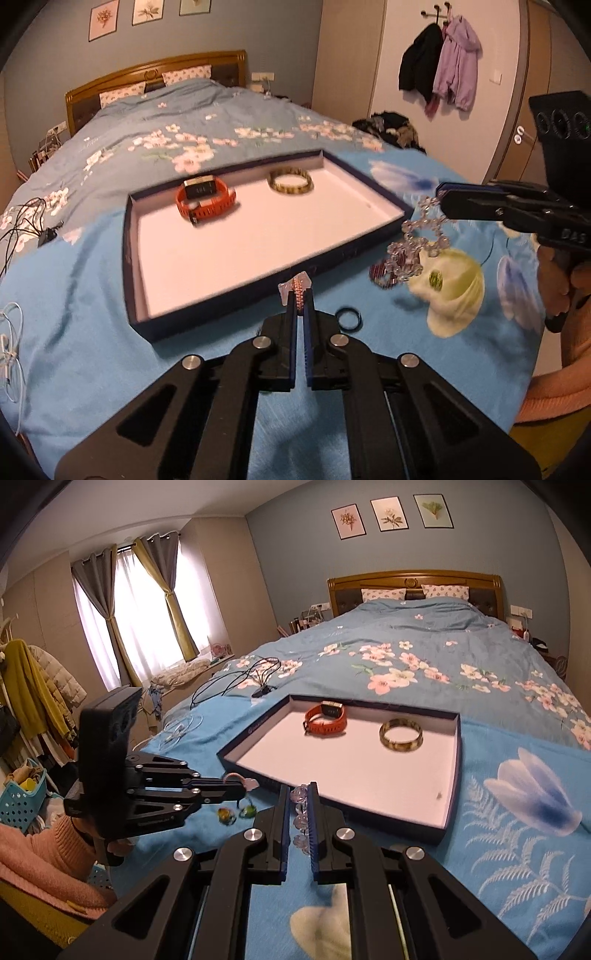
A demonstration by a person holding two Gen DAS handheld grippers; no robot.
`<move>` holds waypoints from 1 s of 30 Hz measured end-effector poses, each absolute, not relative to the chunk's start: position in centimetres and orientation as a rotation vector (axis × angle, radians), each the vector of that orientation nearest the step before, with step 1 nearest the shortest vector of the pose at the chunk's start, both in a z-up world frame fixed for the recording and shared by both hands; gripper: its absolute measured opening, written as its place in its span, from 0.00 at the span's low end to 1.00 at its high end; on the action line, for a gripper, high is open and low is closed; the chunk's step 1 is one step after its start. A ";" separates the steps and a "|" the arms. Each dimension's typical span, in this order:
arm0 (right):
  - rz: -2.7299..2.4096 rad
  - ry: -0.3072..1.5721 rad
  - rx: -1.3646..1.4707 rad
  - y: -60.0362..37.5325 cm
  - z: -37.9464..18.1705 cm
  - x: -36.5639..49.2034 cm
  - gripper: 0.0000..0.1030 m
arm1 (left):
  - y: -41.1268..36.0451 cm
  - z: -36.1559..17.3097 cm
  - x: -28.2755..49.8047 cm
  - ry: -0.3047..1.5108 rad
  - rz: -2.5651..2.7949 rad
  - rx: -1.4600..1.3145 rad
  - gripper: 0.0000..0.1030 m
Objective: Organize jewelry
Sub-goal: 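Grasp the clear bead bracelet with the right tool while the left tool grasps the pink hair tie, then lower the clear bracelet into the box with the right tool while the left tool releases the hair tie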
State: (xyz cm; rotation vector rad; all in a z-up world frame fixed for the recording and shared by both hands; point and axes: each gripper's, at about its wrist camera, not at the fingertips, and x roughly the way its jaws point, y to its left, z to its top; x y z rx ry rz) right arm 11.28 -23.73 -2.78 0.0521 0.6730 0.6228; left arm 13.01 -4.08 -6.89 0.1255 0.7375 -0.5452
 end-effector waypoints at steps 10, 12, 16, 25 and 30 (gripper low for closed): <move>0.584 0.635 0.052 -23.7 -1.4 15.1 0.07 | -3.3 -4.5 15.6 0.690 -0.503 0.118 0.03; 0.575 0.639 0.053 -23.5 -1.4 16.2 0.07 | -3.2 -4.4 16.3 0.691 -0.495 0.120 0.03; 0.556 0.646 0.062 -23.3 -1.6 18.1 0.07 | -2.9 -4.4 17.8 0.704 -0.486 0.103 0.03; 0.520 0.686 0.102 -22.8 -3.0 22.3 0.07 | -3.3 -5.6 21.3 0.744 -0.449 0.119 0.03; 0.528 0.715 0.131 -22.2 -4.0 23.7 0.07 | -3.7 -6.2 23.0 0.772 -0.442 0.127 0.03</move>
